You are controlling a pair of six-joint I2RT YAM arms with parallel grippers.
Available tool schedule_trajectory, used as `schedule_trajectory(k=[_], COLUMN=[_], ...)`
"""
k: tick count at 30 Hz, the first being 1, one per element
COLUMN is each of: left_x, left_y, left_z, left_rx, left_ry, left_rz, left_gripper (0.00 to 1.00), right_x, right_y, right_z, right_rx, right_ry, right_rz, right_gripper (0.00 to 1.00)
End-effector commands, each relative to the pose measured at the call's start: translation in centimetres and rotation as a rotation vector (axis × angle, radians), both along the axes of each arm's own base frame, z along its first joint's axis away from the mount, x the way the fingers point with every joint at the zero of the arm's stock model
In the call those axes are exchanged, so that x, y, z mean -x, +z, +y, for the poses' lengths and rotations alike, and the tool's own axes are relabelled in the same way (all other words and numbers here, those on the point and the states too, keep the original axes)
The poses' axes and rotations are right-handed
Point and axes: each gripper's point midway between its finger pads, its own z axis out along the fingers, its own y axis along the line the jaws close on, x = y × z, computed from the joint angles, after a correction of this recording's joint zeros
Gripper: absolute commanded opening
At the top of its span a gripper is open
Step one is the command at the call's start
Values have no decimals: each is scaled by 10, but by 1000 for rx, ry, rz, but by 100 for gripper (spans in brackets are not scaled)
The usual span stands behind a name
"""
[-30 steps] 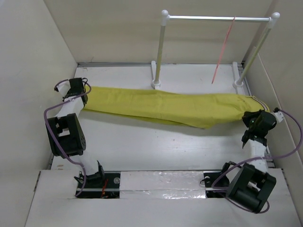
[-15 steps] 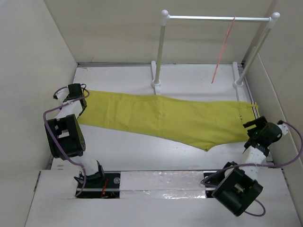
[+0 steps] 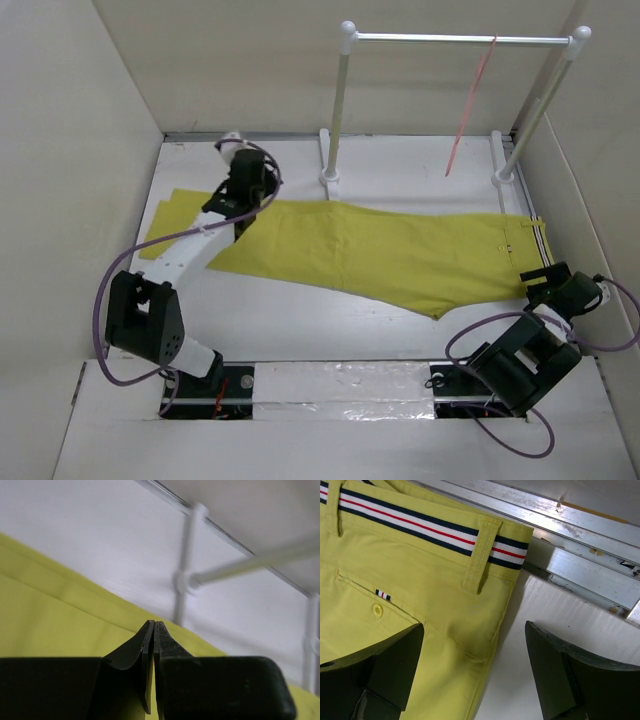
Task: Place the trousers on the hanger
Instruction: Fold the trousers at the center of the board.
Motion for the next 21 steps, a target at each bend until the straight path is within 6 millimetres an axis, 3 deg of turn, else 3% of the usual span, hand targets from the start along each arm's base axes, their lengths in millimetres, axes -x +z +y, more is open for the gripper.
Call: schedule_trajectory(k=[1,3,4,8,9,11,13,15,17,18,19,21], left_x=[12,23,38,70,75,92,100,110,119,126,129,138], left_y=[6,-8,-19,-45,-54,-64,-78,-85,-94,-100,-110,-122], left_z=[-74,-103,-130,-180,-186,-204,-206,-212,-213,-216,-213,-220], left_rx=[79,85,74,5,-16,-44,-74,-80,-88,-97,-107,-116], left_ry=[-157,-213,-273,-367,-374,-425,-430,-457,-473,-485,-487,-511], left_rz=[-79,-74,-62,-42,-29,-30,-14,-16,-21,-22,-9,3], left_gripper=[0,0,0,0,0,0,0,0,0,0,0,0], right_x=[-10,-14,-15,-21,-23,-30,-33,-41,-46,-59,-56,-59], right_y=[8,5,5,1,1,10,27,49,91,116,145,175], right_z=[-18,-17,-18,-20,-19,-19,-18,-7,11,33,49,74], right_rx=[34,10,7,-17,-20,-1,40,100,222,277,343,436], right_ry=[-31,-27,-28,-36,-24,9,41,102,164,246,278,376], right_rz=[-48,-64,-70,-101,-109,-137,-162,-195,-245,-286,-327,-355], right_gripper=[87,84,80,65,46,27,0,0,0,0,0,0])
